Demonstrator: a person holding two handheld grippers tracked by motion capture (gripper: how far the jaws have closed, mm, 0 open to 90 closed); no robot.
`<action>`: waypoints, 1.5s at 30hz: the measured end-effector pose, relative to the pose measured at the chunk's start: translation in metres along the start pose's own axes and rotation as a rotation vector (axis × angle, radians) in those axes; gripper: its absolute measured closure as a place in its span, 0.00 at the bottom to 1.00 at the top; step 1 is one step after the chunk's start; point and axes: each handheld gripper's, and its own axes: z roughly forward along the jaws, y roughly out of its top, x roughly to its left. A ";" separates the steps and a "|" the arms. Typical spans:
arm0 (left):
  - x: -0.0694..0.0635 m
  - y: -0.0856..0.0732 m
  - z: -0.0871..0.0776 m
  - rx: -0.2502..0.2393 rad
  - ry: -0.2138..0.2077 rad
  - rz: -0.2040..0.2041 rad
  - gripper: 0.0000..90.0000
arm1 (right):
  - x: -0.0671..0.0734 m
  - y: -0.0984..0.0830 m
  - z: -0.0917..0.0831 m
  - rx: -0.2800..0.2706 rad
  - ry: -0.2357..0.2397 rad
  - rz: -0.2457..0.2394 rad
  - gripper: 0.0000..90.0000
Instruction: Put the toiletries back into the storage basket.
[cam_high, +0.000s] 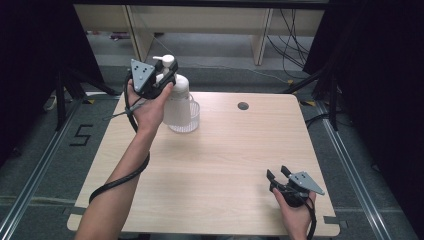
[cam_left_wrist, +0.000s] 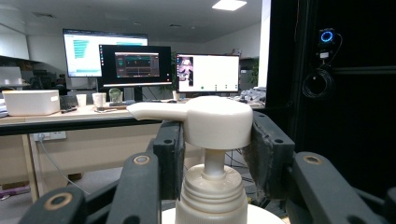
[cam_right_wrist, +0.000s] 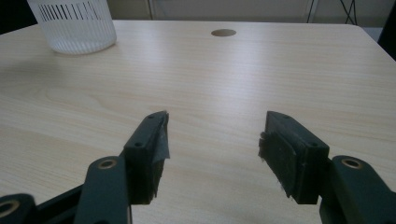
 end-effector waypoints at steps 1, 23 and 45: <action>0.000 0.000 0.000 0.000 0.000 0.000 0.66 | 0.000 0.000 0.000 0.000 0.000 0.000 0.46; 0.002 -0.002 0.011 0.010 -0.002 -0.006 0.66 | 0.000 0.000 -0.001 0.015 0.000 0.002 0.46; 0.006 -0.001 0.026 0.014 0.009 0.001 0.66 | 0.000 0.001 -0.001 0.011 -0.010 -0.037 0.46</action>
